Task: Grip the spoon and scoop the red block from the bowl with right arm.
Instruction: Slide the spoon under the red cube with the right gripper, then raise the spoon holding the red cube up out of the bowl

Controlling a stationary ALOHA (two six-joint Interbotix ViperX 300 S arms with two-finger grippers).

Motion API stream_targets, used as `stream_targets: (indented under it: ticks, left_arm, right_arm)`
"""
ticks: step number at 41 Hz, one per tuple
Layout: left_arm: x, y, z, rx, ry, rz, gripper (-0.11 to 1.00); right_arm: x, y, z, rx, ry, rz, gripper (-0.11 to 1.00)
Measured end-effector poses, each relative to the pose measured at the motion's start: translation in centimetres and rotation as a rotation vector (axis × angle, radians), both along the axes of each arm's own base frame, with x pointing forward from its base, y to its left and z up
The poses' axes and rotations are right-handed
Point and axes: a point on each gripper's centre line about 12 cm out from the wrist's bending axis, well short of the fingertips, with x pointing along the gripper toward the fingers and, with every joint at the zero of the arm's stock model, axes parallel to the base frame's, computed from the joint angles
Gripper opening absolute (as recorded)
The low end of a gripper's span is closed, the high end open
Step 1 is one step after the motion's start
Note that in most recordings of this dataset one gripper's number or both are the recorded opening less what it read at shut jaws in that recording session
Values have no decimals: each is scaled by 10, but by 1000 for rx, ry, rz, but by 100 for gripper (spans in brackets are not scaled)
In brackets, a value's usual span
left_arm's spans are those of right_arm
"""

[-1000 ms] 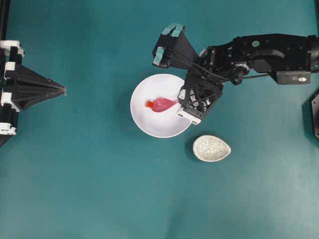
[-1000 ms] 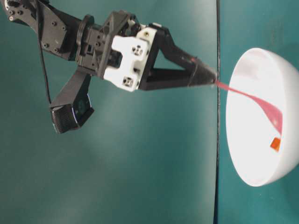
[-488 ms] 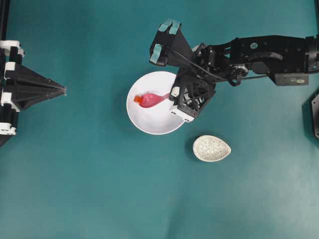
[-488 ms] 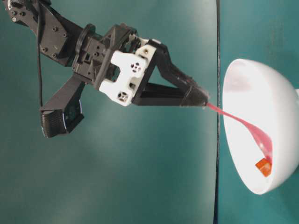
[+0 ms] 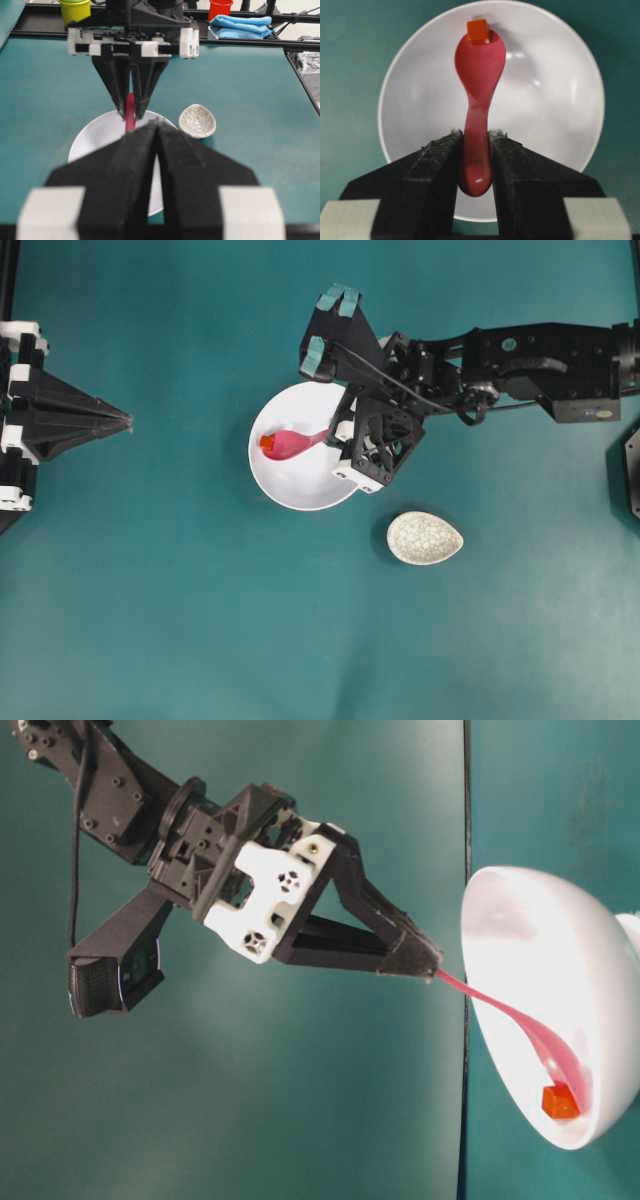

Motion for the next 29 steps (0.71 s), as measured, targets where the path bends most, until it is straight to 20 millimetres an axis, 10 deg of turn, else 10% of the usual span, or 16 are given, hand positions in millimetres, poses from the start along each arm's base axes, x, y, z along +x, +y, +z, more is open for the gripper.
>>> stream_targets:
  ticks: [29]
  left_arm:
    - [0, 0, 0, -6, 0, 0, 1]
  right_arm:
    - [-47, 8, 3, -27, -192, -16, 26]
